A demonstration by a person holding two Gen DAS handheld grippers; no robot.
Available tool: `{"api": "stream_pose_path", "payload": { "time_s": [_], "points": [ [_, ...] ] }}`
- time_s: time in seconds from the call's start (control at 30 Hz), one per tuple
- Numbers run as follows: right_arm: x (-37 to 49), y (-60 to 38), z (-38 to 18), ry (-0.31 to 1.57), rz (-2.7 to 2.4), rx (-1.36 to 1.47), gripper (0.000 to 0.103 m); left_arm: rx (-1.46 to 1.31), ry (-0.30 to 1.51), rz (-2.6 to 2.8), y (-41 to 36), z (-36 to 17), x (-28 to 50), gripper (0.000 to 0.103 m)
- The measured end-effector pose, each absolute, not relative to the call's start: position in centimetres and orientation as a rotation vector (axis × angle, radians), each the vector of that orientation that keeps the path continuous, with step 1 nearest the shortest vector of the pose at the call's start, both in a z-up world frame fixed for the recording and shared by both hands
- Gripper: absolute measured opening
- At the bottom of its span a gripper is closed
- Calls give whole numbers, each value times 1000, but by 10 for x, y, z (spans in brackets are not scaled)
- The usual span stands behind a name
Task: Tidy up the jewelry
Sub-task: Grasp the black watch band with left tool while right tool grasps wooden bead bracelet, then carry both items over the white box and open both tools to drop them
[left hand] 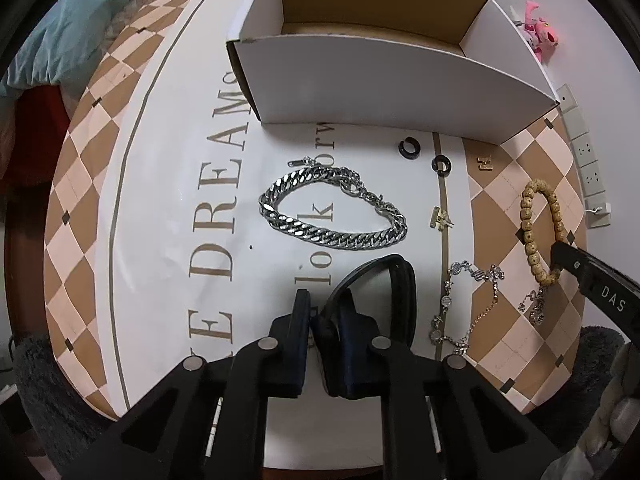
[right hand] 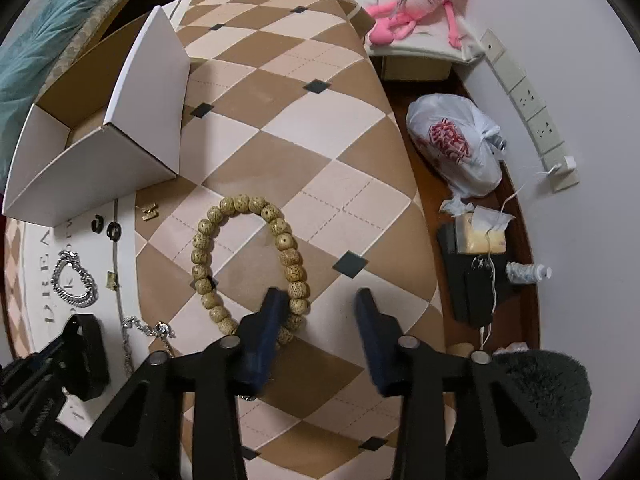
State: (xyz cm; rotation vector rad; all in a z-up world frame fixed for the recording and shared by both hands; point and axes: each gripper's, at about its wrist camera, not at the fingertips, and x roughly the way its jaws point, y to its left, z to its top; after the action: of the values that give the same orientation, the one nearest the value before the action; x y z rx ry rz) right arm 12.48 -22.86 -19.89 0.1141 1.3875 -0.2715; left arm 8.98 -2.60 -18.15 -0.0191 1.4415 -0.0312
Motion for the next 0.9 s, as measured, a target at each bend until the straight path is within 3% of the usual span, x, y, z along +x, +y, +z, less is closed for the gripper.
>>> {"api": "stream_pose_path", "payload": {
  "time_s": [0.03, 0.07, 0.5, 0.9],
  "points": [
    [124, -227, -199, 1377, -266, 109, 16, -15, 1435, -32, -24, -182, 91, 11],
    [124, -226, -199, 1375, -262, 110, 10, -14, 1431, -33, -24, -181, 92, 11],
    [98, -221, -157, 1280, -157, 306, 9, -47, 1340, -79, -8, -128, 88, 10],
    [115, -188, -60, 1119, 13, 299, 9, -118, 1213, -131, 1, -68, 116, 10]
  ]
}}
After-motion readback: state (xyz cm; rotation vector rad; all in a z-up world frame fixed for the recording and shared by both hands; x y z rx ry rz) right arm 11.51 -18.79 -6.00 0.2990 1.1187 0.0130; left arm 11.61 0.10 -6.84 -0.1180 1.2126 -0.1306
